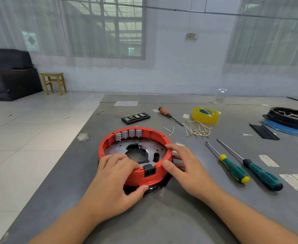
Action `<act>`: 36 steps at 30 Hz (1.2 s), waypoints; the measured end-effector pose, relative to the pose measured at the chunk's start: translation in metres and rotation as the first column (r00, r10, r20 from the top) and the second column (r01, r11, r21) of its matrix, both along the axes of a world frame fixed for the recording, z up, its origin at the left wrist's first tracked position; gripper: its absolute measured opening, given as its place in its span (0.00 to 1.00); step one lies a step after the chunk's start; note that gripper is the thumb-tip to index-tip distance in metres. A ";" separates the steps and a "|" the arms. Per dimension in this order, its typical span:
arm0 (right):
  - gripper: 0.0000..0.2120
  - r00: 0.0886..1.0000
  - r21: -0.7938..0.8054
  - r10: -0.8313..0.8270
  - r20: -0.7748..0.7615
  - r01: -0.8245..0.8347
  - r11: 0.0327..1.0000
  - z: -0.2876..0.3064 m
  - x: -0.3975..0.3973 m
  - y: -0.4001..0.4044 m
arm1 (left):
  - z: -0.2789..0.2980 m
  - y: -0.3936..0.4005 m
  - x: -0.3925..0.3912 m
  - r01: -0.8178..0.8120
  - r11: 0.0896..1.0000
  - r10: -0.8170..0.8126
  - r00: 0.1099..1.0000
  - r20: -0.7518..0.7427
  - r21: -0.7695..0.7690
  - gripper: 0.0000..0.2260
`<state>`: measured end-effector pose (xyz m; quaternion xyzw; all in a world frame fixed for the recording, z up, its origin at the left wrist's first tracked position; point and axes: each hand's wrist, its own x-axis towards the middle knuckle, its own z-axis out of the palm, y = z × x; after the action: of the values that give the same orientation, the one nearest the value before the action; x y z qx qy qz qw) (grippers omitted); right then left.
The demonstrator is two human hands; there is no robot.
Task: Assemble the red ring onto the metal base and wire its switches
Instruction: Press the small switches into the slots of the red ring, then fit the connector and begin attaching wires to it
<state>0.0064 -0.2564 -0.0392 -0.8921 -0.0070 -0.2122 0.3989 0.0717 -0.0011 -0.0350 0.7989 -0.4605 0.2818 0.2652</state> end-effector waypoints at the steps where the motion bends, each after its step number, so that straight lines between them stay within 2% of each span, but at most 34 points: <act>1: 0.26 1.000 -0.002 0.008 0.014 -0.008 1.000 0.001 -0.001 0.001 | 0.000 0.002 0.001 0.002 1.000 -0.002 1.000 -0.024 0.007 0.16; 4: 0.25 0.999 0.005 0.016 0.042 -0.017 1.000 0.001 -0.005 0.002 | -0.002 0.007 0.005 -0.019 1.000 0.021 0.996 -0.085 0.022 0.13; 6: 0.25 0.999 -0.004 0.012 0.045 -0.012 1.000 0.001 -0.008 0.003 | 0.000 0.010 0.009 -0.054 0.998 0.051 0.988 -0.149 -0.019 0.11; 8: 0.26 0.999 -0.058 0.014 0.036 -0.012 0.998 0.001 -0.009 0.006 | 0.002 0.013 0.014 -0.117 0.991 0.101 0.972 -0.212 -0.064 0.12; 11: 0.29 0.999 -0.205 0.045 0.025 -0.039 0.978 0.002 -0.009 0.009 | 0.003 0.013 0.019 -0.170 0.982 0.148 0.965 -0.217 -0.084 0.13; 13: 0.28 0.997 -0.231 0.074 0.026 -0.066 0.971 0.004 -0.005 0.007 | 0.003 0.011 0.018 -0.174 0.980 0.151 0.966 -0.210 -0.094 0.12; 16: 0.20 0.997 -0.161 -0.059 0.056 0.067 0.985 0.004 0.003 -0.002 | 0.003 0.005 0.013 -0.159 0.982 0.139 0.975 -0.176 -0.105 0.14; 19: 0.10 0.973 -0.199 -0.221 -0.060 0.205 0.958 -0.001 0.014 -0.011 | 0.001 0.004 0.010 -0.148 0.988 0.141 0.980 -0.139 -0.041 0.14; 22: 0.11 0.954 -0.286 -0.259 -0.149 0.209 0.935 -0.005 0.027 -0.016 | -0.002 0.005 0.010 -0.159 0.987 0.162 0.980 -0.119 0.032 0.14; 28: 0.12 0.910 -0.359 -0.378 -0.170 0.300 0.884 0.001 0.068 -0.029 | -0.006 0.007 0.021 -0.191 0.979 0.198 0.973 -0.119 0.067 0.15; 31: 0.14 0.889 -0.344 -0.424 -0.171 0.350 0.871 0.002 0.096 -0.038 | -0.008 0.006 0.029 -0.210 0.976 0.215 0.968 -0.130 0.052 0.16; 36: 0.12 0.833 -0.217 -0.536 -0.135 0.503 0.837 0.005 0.139 -0.058 | -0.012 0.003 0.036 -0.213 0.977 0.213 0.968 -0.137 0.016 0.15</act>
<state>0.1450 -0.3142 -0.0341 -0.9073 0.2560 -0.2252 0.2462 0.1076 0.0018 -0.0466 0.8614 -0.3530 0.2525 0.2639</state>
